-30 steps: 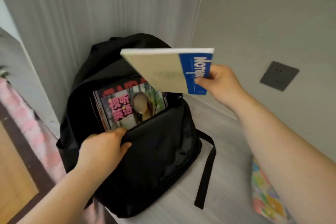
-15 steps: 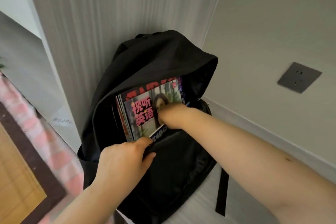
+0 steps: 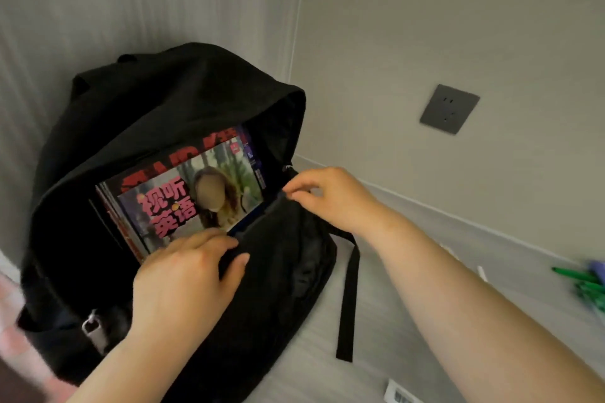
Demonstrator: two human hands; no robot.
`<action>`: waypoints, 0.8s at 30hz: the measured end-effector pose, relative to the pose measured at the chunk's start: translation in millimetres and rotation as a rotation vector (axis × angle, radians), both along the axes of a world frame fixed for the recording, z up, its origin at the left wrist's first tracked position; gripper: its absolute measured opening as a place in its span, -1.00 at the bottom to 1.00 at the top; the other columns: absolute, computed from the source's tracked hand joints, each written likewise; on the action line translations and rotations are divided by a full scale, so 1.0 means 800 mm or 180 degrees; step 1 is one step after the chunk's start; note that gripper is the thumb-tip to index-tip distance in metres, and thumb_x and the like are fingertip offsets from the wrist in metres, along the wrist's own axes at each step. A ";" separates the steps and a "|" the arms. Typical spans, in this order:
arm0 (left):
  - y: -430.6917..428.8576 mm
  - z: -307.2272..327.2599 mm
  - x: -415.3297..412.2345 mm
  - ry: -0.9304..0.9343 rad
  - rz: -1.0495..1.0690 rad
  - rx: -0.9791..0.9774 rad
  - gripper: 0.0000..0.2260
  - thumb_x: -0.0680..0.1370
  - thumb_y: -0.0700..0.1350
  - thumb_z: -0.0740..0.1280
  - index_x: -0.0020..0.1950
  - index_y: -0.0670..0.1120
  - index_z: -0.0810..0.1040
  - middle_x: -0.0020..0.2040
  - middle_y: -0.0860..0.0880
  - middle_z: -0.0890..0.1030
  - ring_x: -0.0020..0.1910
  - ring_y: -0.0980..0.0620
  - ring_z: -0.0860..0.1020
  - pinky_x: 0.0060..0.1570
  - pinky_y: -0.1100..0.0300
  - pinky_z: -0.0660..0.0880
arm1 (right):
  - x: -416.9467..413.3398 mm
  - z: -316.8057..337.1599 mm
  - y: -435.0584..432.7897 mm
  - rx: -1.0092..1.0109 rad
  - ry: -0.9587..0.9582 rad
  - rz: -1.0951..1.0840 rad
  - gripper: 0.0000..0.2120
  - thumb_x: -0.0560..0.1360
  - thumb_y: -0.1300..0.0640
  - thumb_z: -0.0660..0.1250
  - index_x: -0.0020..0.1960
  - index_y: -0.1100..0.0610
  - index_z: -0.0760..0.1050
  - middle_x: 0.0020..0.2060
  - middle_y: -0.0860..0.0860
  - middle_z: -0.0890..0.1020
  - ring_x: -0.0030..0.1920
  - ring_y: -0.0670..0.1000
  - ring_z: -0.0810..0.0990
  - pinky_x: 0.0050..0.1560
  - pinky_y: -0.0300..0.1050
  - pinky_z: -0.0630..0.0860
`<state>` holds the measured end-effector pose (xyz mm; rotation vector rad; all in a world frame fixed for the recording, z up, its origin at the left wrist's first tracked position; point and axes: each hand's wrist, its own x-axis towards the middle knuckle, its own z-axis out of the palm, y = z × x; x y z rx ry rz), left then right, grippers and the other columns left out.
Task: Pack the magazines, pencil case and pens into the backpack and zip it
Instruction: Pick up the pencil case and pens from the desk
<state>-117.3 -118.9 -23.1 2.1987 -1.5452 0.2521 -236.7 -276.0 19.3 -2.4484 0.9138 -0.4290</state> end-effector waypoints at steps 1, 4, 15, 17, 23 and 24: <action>-0.008 0.000 -0.008 0.0024 -0.0042 -0.0011 -0.82 0.22 -0.12 0.56 -0.25 -0.14 0.68 -0.22 -0.12 0.71 -0.30 -0.16 0.67 -0.42 0.01 0.57 | -0.029 0.000 -0.007 0.0030 -0.0171 -0.0200 -0.82 0.47 0.21 0.29 0.04 0.13 0.60 0.02 0.05 0.68 0.04 0.00 0.60 0.14 -0.13 0.44; -0.033 -0.004 -0.037 0.0093 -0.0331 -0.0043 -0.86 0.29 -0.11 0.53 -0.24 -0.13 0.68 -0.16 -0.10 0.71 -0.15 -0.15 0.67 -0.21 -0.08 0.58 | -0.133 -0.014 -0.037 0.0237 -0.0512 -0.1163 -0.85 0.44 0.32 0.30 -0.02 0.24 0.60 -0.02 0.17 0.67 -0.02 0.09 0.61 0.10 -0.13 0.44; -0.185 -0.112 -0.252 0.0864 -0.1344 0.1798 -0.60 0.52 0.08 0.17 0.32 -0.02 0.35 0.32 -0.01 0.46 0.25 -0.01 0.45 0.14 0.18 0.42 | -0.393 -0.183 -0.066 0.1468 0.0674 -0.3663 -0.58 0.47 0.16 0.28 0.29 0.23 0.35 0.28 0.20 0.48 0.26 0.17 0.46 0.22 -0.09 0.37; -0.216 -0.128 -0.287 0.1432 -0.1226 0.2154 -0.47 0.49 0.13 0.20 0.40 -0.04 0.21 0.37 -0.04 0.41 0.31 -0.05 0.41 0.19 0.16 0.38 | -0.401 -0.201 -0.070 0.1568 0.0701 -0.3677 -0.57 0.48 0.15 0.26 0.32 0.21 0.31 0.26 0.21 0.49 0.26 0.17 0.46 0.21 -0.09 0.37; -0.256 -0.159 -0.338 0.2434 -0.0863 0.2176 -0.40 0.38 0.09 0.38 0.33 -0.02 0.23 0.27 -0.08 0.51 0.21 -0.08 0.50 0.09 0.17 0.41 | -0.406 -0.222 -0.095 0.1345 0.0537 -0.3812 -0.56 0.48 0.08 0.24 0.32 0.17 0.30 0.22 0.19 0.51 0.23 0.18 0.47 0.17 -0.05 0.41; -0.258 -0.163 -0.341 0.2441 -0.0793 0.2109 -0.40 0.37 0.06 0.39 0.33 -0.02 0.23 0.27 -0.08 0.51 0.21 -0.09 0.50 0.11 0.16 0.42 | -0.407 -0.224 -0.099 0.1342 0.0503 -0.3782 -0.56 0.48 0.08 0.25 0.32 0.18 0.30 0.23 0.19 0.50 0.23 0.18 0.47 0.17 -0.05 0.41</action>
